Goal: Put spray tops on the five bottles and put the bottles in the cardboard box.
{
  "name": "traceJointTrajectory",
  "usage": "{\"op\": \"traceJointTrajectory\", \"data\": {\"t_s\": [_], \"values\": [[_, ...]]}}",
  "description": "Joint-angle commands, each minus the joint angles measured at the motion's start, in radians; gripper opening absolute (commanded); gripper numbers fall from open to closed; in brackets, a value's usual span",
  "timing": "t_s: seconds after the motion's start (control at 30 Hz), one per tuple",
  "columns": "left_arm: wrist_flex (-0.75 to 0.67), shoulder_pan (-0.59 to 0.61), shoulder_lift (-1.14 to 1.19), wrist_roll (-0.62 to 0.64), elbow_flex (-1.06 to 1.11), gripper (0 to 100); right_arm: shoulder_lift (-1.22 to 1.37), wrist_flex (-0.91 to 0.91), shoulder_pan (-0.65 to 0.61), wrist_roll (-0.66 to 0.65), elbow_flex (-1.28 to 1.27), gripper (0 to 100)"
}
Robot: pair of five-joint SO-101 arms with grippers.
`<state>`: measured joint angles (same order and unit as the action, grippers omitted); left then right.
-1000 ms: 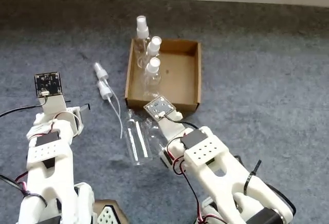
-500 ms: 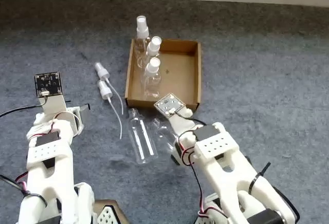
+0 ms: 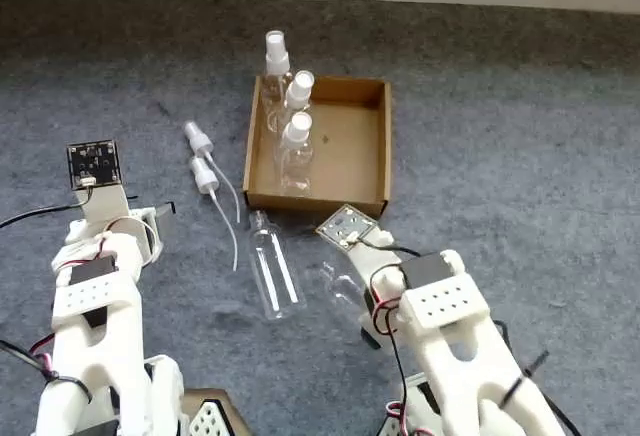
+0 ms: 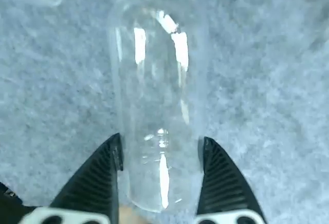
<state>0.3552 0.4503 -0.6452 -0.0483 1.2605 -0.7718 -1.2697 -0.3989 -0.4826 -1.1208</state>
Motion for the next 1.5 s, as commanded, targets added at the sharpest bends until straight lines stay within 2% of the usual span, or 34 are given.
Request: {"op": "traceJointTrajectory", "data": {"t_s": [0.0,0.1,0.23,0.4,0.57,0.67,0.87,1.37,1.47], "values": [[-0.021,-0.013,-0.002,0.003,-0.005,29,-0.278,-0.168,-0.012,0.054,0.134,0.5],[-0.021,-0.012,-0.002,0.003,0.004,29,-0.430,-0.326,0.022,0.061,0.275,0.5],[-0.021,-0.010,-0.002,0.003,0.005,29,-0.429,-0.386,0.228,0.005,0.473,0.5],[-0.021,-0.010,-0.002,0.003,0.007,29,-0.170,-0.170,0.576,-0.057,0.504,0.5],[-0.021,-0.010,-0.004,0.003,0.007,29,0.282,0.056,0.748,-0.095,0.518,1.0],[-0.021,-0.010,-0.005,0.003,0.007,29,0.522,0.120,0.783,-0.169,0.588,1.0],[-0.021,-0.013,-0.004,0.002,0.008,29,0.760,0.124,0.805,-0.173,0.730,1.0],[-0.021,-0.013,-0.004,0.002,0.008,29,0.978,0.122,0.799,-0.186,0.825,1.2],[-0.021,-0.015,-0.002,0.002,0.008,29,0.977,0.117,0.799,-0.218,0.840,6.7]]}}
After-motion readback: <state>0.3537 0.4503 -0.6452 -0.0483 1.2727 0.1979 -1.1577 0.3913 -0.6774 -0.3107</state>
